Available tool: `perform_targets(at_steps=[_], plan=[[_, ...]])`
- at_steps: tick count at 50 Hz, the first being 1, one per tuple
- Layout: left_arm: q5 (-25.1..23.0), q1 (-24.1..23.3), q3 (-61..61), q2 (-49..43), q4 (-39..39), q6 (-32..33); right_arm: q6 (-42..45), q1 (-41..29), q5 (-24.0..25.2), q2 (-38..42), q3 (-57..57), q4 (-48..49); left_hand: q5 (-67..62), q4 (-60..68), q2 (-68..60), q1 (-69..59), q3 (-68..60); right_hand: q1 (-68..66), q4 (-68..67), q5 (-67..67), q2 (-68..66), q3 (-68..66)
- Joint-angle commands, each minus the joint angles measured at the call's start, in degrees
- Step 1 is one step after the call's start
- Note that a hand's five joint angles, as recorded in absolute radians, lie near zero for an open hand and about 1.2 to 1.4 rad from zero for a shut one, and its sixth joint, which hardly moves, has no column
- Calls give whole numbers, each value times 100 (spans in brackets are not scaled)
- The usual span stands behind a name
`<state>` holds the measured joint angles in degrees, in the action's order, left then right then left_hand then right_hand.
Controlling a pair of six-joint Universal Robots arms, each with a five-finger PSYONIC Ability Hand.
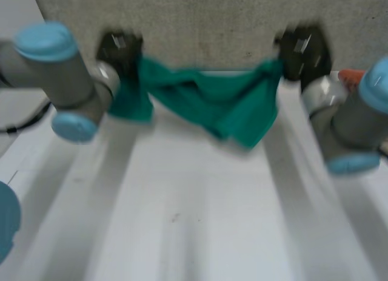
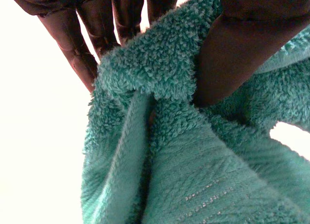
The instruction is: Fold the laundry.
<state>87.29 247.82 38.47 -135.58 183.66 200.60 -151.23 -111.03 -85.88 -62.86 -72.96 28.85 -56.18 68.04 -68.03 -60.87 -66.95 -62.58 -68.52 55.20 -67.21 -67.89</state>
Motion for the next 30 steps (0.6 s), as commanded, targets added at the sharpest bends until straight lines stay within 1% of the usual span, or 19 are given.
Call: perform_targets(at_steps=[1,3,4,7,8,10,12,15,16,19,20,22,23,24,25,27,28,30], plan=[[-150,249,-236,893,1882,-1162,-1063,213,-289,124,1994,199,-1382,1196,-1197,-1913,-1305,-1742,-1148,1480,-1279,-1211],[-203,249,19,1060,2050,-1417,-1285,205,-228,203,2163,191,-1382,1196,-1197,-1913,-1305,-1742,-1148,1480,-1279,-1211],[-256,266,377,1191,2103,-1575,-1390,205,-115,273,2172,60,-1382,1196,-1197,-1913,-1305,-1742,-1148,1480,-1279,-1211],[-326,284,1020,1333,2121,-1559,-1400,240,97,300,2041,-335,-1382,1196,-1197,-1913,-1305,-1742,-1148,1480,-1279,-1211],[-379,310,1457,1394,2121,-1507,-1418,257,245,309,1901,-676,-1382,1196,-1197,-1913,-1305,-1742,-1148,1480,-1279,-1211],[-432,354,1916,1403,2121,-1436,-1409,275,404,327,1690,-1047,-1382,1196,-1197,-1913,-1305,-1742,-1148,1480,-1279,-1211],[-493,381,2635,1386,2095,-1357,-1392,328,667,344,1270,-1546,-1382,1196,-1197,-1913,-1305,-1742,-1148,1480,-1279,-1211],[-546,390,3314,1289,2051,-1295,-1374,407,888,441,733,-1944,-1382,1196,-1197,-1913,-1305,-1742,-1148,1480,-1279,-1211],[-563,390,3690,1176,2016,-1260,-1313,433,1028,537,356,-2119,-1382,1196,-1197,-1913,-1305,-1742,-1148,1480,-1279,-1211],[-573,407,4167,991,1841,-1251,-1120,486,1143,713,-173,-2217,-1234,1048,-1048,-1765,-1157,-1742,-1148,1480,-1279,-1211],[-546,416,4430,921,1596,-1208,-919,521,1195,844,-462,-2226,-949,763,-764,-1480,-872,-1742,-1148,1480,-1279,-1211],[-563,433,4625,929,1296,-1164,-672,565,1248,959,-692,-2253,-478,292,-293,-1009,-401,-1742,-1148,1480,-1279,-1211],[-564,433,4695,946,1138,-1137,-532,591,1257,994,-780,-2261,-42,-143,143,-574,34,-1742,-1148,1480,-1279,-1211],[-572,433,4774,972,849,-1041,-278,618,1257,1003,-929,-2287,945,-1130,1130,413,1021,-1742,-1148,1480,-1279,-1211],[-572,433,4810,1025,725,-988,-188,635,1257,995,-974,-2314,1288,-1473,1473,756,1364,-1742,-1148,1480,-1279,-1211],[-599,425,4863,1130,461,-900,-39,653,1231,951,-1027,-2384,1860,-2046,2045,1329,1937,-970,-376,709,-507,-440],[-616,416,4915,1270,251,-813,-3,662,1214,864,-1045,-2497,2412,-2598,2598,1881,2489,-300,294,38,163,231],[-625,398,4977,1437,83,-750,-55,662,1196,732,-1062,-2656,3004,-3190,3189,2473,3081,209,803,-471,672,740]])
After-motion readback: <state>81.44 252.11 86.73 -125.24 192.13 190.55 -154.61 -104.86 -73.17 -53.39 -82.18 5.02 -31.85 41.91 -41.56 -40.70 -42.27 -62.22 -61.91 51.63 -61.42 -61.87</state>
